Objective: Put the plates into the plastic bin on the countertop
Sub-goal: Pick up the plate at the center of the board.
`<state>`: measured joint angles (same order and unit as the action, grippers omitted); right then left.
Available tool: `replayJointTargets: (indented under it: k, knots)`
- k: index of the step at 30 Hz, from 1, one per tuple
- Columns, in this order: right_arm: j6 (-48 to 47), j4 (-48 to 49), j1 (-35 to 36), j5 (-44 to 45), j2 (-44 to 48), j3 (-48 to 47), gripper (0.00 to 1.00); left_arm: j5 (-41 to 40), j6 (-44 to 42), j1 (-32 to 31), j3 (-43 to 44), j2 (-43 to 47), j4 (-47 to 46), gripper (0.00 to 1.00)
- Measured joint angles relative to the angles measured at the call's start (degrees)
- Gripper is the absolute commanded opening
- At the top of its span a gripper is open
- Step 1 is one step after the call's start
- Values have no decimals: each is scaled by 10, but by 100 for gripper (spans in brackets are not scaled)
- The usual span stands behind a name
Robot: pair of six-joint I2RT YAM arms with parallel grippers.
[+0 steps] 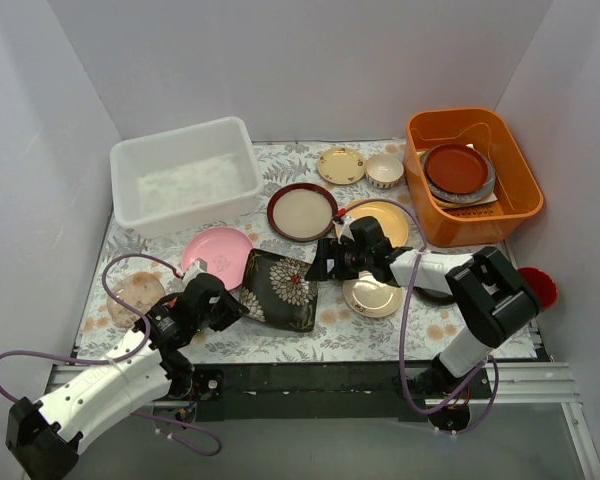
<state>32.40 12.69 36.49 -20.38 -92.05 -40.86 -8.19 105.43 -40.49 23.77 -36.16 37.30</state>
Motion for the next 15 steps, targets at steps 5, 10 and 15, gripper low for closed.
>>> replayJointTargets:
  k: [5,10,15]
  knots:
    - [3,24,0,-8,-16,-5,88,0,-2,0,0,-1,0,0]
    - [12,51,0,-19,-30,-5,88,1,3,0,0,-6,1,0]
    - [22,80,0,-31,-45,-7,86,5,17,0,0,-15,0,0]
